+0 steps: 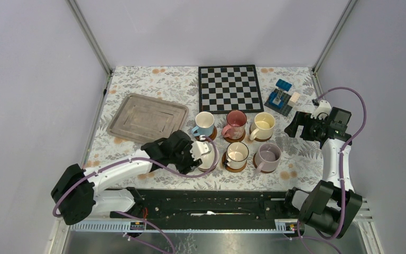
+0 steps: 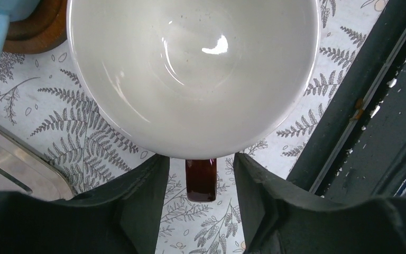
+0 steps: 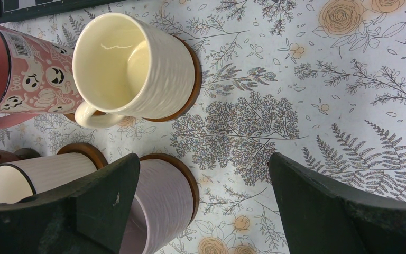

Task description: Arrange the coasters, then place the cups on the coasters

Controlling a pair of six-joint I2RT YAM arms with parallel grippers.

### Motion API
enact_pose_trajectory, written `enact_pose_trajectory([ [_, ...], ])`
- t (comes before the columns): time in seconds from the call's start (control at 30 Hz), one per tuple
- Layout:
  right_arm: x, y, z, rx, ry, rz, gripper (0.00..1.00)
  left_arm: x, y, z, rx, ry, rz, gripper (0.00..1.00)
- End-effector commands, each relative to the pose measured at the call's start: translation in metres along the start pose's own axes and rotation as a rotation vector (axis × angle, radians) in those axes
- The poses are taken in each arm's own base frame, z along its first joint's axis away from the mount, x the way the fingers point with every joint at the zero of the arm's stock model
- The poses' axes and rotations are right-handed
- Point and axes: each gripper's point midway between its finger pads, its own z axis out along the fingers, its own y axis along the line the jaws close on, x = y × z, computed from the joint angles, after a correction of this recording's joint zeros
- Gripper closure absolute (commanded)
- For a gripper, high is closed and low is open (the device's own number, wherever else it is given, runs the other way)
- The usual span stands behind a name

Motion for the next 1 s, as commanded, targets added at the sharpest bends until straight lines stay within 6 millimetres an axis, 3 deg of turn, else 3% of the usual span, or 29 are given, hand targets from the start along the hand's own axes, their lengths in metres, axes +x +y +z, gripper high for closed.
enact_pose_trajectory([
  [0.0,0.000,0.001,-0.002,0.000,-0.001,-0.026,0.02,-0.021,0.006,-0.015,-0.032,-0.053,0.018,0.43],
  [0.1,-0.001,0.002,-0.001,-0.005,-0.002,-0.023,0.02,-0.021,0.005,-0.015,-0.029,-0.057,0.022,0.40],
  [0.27,-0.001,0.001,-0.003,0.001,-0.005,-0.030,0.02,-0.017,0.001,-0.010,0.009,-0.014,0.028,0.52],
  [0.67,-0.001,0.001,-0.002,0.001,-0.003,-0.030,0.02,-0.012,-0.028,-0.021,0.191,0.027,0.102,0.54],
  [0.97,-0.001,0.001,-0.002,0.002,-0.001,-0.027,0.02,-0.012,-0.036,-0.024,0.240,0.020,0.127,0.60],
])
